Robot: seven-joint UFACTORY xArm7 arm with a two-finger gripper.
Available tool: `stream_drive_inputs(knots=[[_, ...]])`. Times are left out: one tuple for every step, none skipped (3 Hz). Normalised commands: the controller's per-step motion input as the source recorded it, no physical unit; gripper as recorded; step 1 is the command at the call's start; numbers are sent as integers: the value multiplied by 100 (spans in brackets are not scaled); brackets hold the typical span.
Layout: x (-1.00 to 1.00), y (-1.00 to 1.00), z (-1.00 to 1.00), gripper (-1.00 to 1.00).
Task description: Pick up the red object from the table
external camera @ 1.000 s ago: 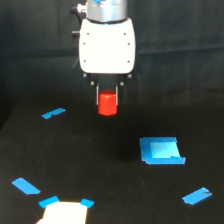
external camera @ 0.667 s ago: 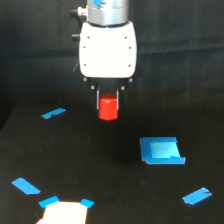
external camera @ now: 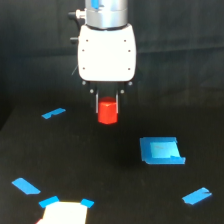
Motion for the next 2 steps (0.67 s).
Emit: stream_drive_inputs(knots=[[-27,26,-35,-100],[-24,36,-5,-100]])
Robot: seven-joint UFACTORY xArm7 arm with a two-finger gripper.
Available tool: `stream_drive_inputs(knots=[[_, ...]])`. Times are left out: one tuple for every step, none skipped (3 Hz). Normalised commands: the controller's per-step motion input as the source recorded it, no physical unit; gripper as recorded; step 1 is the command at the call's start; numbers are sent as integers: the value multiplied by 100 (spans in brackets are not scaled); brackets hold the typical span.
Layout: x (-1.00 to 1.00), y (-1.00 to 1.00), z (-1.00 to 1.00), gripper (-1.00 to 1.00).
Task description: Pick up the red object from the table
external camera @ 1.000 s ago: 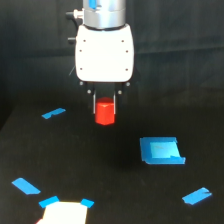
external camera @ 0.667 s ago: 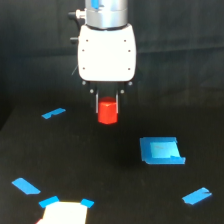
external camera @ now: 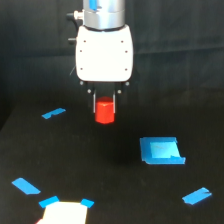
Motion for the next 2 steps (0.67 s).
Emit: stream_drive_inputs(knots=[[1,-50,-22,-100],[-8,-54,-23,-100]])
